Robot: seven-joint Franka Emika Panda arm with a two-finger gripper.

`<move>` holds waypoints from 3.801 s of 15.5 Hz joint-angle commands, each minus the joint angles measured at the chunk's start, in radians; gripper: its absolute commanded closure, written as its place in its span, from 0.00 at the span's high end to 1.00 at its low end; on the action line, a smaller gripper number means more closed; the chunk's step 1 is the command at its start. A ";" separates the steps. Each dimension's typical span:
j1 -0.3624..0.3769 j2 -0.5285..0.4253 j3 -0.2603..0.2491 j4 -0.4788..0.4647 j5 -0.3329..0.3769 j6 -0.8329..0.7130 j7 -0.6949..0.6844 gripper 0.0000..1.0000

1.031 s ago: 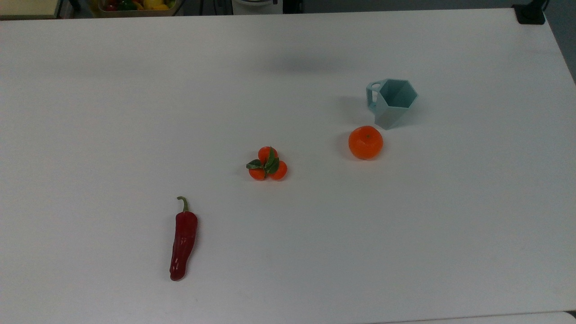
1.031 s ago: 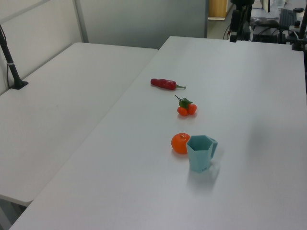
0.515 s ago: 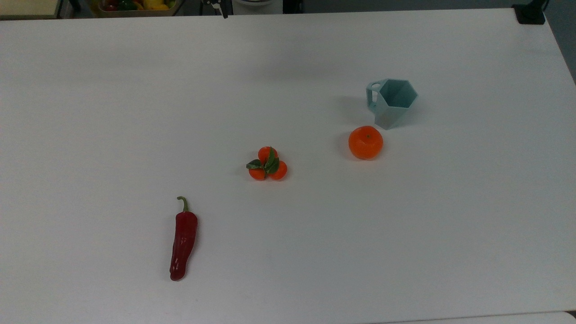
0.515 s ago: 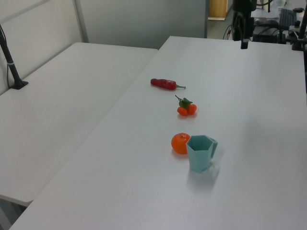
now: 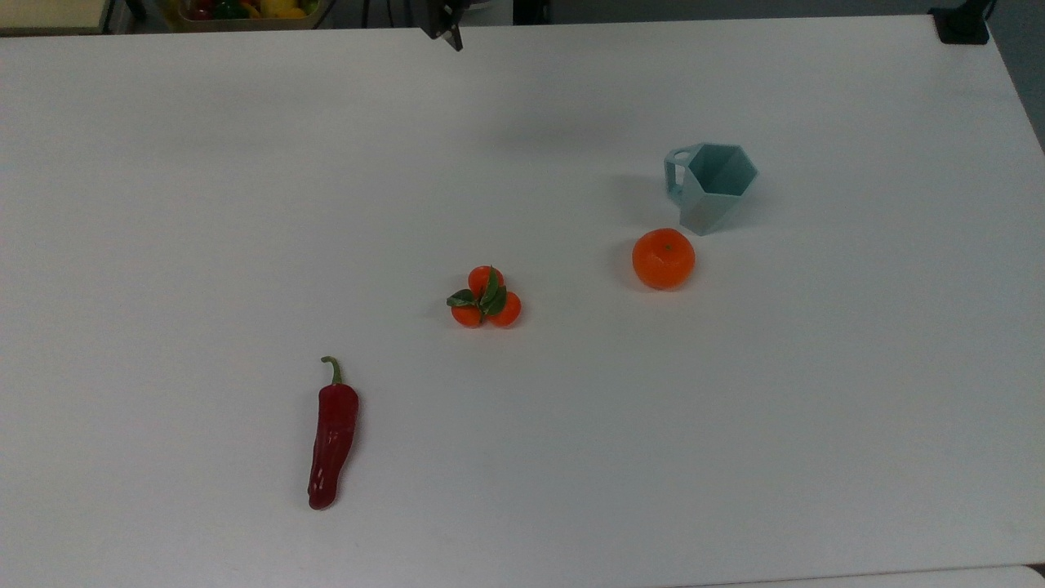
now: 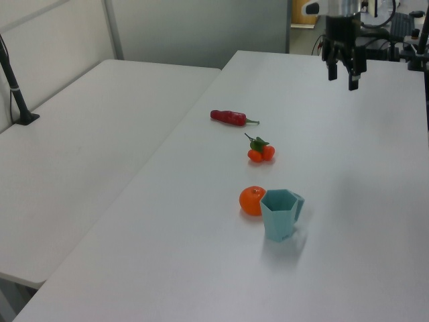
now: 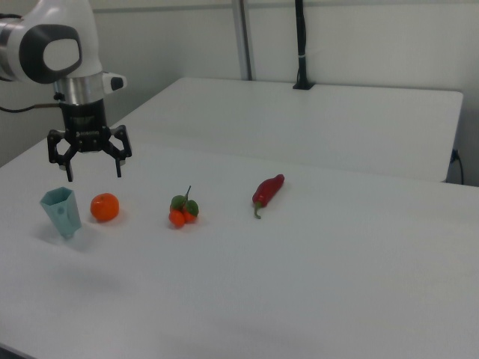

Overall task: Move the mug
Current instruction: 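Move the gripper over the teal hexagonal mug beside the tangerine, then lower the gripper onto the mug rim and close it, then lift the mug and carry it away from the tangerine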

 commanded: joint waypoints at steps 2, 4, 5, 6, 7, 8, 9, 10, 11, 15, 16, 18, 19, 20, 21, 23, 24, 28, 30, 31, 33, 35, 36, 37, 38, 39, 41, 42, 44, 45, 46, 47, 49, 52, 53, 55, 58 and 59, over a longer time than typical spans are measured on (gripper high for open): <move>0.045 -0.019 0.042 -0.088 0.013 0.141 0.031 1.00; 0.057 -0.013 0.073 -0.121 0.012 0.228 0.069 1.00; 0.059 -0.002 0.091 -0.135 0.013 0.260 0.085 1.00; 0.060 0.012 0.102 -0.140 0.013 0.300 0.097 1.00; 0.069 0.036 0.111 -0.142 0.012 0.343 0.108 1.00; 0.083 0.053 0.116 -0.151 0.013 0.383 0.129 1.00; 0.094 0.065 0.119 -0.166 0.013 0.421 0.153 1.00; 0.101 0.071 0.125 -0.175 0.012 0.455 0.166 1.00; 0.111 0.078 0.130 -0.187 0.012 0.477 0.169 1.00; 0.132 0.124 0.171 -0.189 -0.008 0.506 0.206 0.96; 0.135 0.136 0.182 -0.189 -0.013 0.520 0.216 0.94; 0.155 0.165 0.186 -0.189 -0.033 0.543 0.249 0.86; 0.163 0.177 0.188 -0.189 -0.053 0.552 0.264 0.80; 0.167 0.193 0.188 -0.189 -0.077 0.560 0.282 0.76; 0.168 0.208 0.189 -0.188 -0.096 0.575 0.307 0.70; 0.166 0.249 0.212 -0.188 -0.131 0.612 0.356 0.68; 0.167 0.265 0.218 -0.188 -0.145 0.626 0.382 0.68; 0.167 0.286 0.232 -0.185 -0.163 0.647 0.407 0.67; 0.166 0.302 0.245 -0.180 -0.165 0.659 0.407 0.66; 0.166 0.305 0.245 -0.180 -0.165 0.679 0.411 0.66; 0.166 0.315 0.246 -0.180 -0.166 0.690 0.418 0.58; 0.166 0.318 0.245 -0.180 -0.168 0.693 0.418 0.50; 0.166 0.325 0.245 -0.180 -0.172 0.695 0.418 0.46; 0.166 0.329 0.246 -0.180 -0.182 0.698 0.418 0.42; 0.166 0.329 0.245 -0.180 -0.182 0.699 0.418 0.37; 0.166 0.329 0.246 -0.180 -0.182 0.699 0.418 0.31; 0.166 0.329 0.246 -0.180 -0.182 0.699 0.418 0.15; 0.166 0.329 0.246 -0.180 -0.182 0.699 0.418 0.06; 0.166 0.331 0.246 -0.180 -0.182 0.701 0.418 0.00; 0.166 0.331 0.246 -0.180 -0.182 0.701 0.418 0.00; 0.166 0.329 0.246 -0.180 -0.182 0.701 0.418 0.00; 0.166 0.329 0.246 -0.180 -0.182 0.699 0.419 0.00; 0.161 0.320 0.246 -0.180 -0.182 0.699 0.436 0.00; 0.157 0.282 0.248 -0.180 -0.180 0.686 0.465 0.00; 0.155 0.266 0.248 -0.181 -0.177 0.684 0.468 0.00; 0.154 0.240 0.248 -0.181 -0.171 0.664 0.485 0.00; 0.141 0.184 0.248 -0.180 -0.163 0.617 0.497 0.00; 0.134 0.162 0.248 -0.180 -0.157 0.594 0.497 0.00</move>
